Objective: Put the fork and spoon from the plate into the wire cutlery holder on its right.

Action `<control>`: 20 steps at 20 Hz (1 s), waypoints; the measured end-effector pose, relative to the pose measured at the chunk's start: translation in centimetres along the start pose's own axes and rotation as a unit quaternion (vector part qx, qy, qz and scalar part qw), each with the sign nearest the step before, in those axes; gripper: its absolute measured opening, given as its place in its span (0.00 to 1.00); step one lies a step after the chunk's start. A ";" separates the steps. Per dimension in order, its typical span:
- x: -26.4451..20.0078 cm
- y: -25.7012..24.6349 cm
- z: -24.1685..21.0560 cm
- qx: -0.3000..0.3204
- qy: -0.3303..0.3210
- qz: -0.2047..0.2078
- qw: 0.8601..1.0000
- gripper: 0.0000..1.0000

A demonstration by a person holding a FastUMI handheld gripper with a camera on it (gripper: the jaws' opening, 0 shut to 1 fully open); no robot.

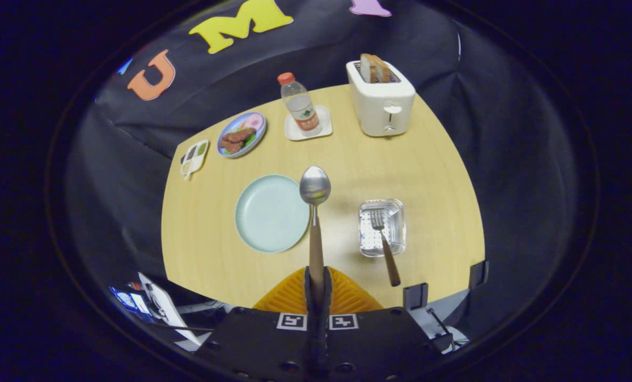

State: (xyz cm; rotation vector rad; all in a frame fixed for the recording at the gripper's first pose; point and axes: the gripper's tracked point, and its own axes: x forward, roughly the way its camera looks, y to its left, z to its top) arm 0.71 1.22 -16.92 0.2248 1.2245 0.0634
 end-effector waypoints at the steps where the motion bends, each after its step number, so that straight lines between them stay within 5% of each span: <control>1: -0.1 -1.1 -0.2 0.008 0.009 -0.003 1.000 0.01; 9: 0.8 -6.1 -2.6 0.055 0.099 -0.014 0.994 0.00; 20: 3.3 -6.5 -2.4 0.102 0.171 -0.015 0.980 0.02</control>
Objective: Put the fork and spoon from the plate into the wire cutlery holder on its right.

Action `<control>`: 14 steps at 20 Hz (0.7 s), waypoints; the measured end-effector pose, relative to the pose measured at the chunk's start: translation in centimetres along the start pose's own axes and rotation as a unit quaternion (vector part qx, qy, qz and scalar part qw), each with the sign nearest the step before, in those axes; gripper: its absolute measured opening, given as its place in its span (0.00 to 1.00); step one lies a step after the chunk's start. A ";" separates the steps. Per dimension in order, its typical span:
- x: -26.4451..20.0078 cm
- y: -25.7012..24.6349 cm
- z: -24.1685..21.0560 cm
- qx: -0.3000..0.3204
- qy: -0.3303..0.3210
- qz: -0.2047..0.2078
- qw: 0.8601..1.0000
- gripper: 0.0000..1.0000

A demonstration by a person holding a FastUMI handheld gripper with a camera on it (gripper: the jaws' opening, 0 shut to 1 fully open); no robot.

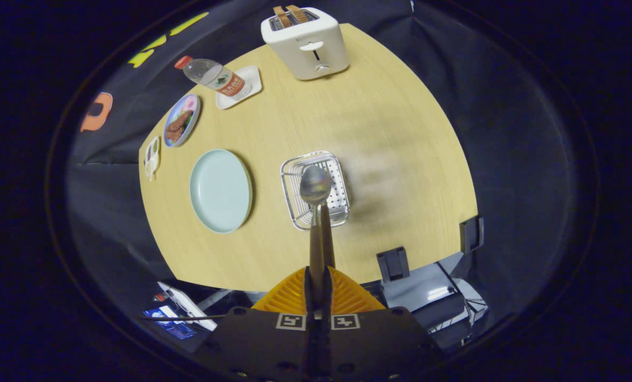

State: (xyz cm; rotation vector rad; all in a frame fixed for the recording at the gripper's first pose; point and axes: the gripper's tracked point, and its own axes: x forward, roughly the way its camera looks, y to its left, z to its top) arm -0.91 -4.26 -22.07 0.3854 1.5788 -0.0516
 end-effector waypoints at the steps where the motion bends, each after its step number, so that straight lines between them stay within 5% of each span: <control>1: 0.1 0.2 0.2 0.002 0.005 0.005 1.000 0.03; 6: 0.1 1.3 1.4 0.009 -0.010 0.019 1.000 0.10; 14: -2.8 3.0 4.2 -0.054 -0.132 0.037 0.989 0.52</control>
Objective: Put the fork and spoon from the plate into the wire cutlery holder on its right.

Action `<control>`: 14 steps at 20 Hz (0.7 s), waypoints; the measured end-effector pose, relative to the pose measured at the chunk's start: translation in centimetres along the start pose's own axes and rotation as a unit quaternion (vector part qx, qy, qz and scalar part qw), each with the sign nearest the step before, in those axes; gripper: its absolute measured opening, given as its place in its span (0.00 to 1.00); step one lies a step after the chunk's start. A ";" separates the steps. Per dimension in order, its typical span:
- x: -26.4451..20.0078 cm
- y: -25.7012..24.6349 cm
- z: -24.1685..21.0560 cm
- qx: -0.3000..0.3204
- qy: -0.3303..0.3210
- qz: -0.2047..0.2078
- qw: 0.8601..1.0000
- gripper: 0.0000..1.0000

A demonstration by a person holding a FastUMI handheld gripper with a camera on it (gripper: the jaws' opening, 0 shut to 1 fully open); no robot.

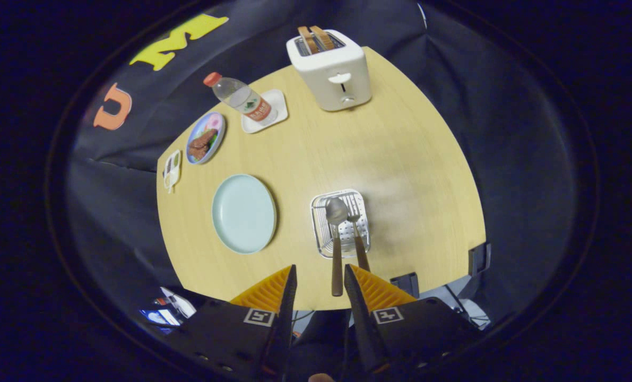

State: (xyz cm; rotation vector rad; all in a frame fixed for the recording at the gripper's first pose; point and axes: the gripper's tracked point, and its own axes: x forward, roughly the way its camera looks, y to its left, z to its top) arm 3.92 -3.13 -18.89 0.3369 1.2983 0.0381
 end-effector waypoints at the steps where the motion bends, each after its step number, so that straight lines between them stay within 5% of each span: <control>1: -0.5 0.1 1.2 -0.015 -0.034 -0.004 0.999 0.61; 6: -4.7 3.0 6.8 -0.084 -0.231 0.006 0.969 0.91; 11: -11.8 6.8 8.3 -0.118 -0.384 0.031 0.915 0.95; 14: -17.0 8.7 7.9 -0.149 -0.479 0.032 0.864 0.96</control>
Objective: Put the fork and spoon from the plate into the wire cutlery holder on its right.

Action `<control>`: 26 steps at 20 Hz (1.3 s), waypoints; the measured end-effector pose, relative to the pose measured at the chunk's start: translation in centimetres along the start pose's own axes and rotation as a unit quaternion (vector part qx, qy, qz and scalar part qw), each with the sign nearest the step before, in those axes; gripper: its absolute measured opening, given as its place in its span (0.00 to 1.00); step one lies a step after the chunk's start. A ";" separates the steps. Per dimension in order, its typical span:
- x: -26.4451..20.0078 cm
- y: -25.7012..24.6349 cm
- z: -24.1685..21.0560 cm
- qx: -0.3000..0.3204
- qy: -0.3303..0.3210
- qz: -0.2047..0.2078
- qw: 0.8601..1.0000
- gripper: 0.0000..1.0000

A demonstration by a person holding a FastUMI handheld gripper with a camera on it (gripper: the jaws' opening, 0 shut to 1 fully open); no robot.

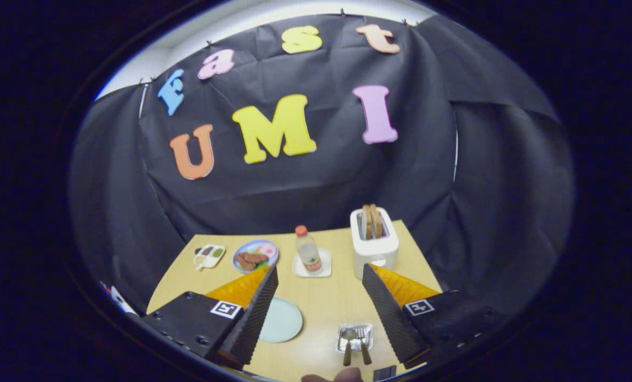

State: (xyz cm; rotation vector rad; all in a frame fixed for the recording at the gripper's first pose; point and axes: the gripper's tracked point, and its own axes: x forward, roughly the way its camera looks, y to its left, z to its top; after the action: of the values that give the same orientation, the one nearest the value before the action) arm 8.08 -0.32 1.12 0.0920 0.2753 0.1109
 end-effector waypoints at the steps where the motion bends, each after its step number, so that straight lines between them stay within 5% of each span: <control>1: -1.2 0.6 1.3 -0.010 -0.032 0.001 0.999 0.96; 7: -6.2 3.1 3.8 -0.059 -0.165 -0.010 0.985 0.95; 26: -9.1 3.7 3.2 -0.016 -0.191 -0.032 0.981 0.95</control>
State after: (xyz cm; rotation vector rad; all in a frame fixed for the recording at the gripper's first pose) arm -0.08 1.98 7.00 0.0703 -0.1077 0.0330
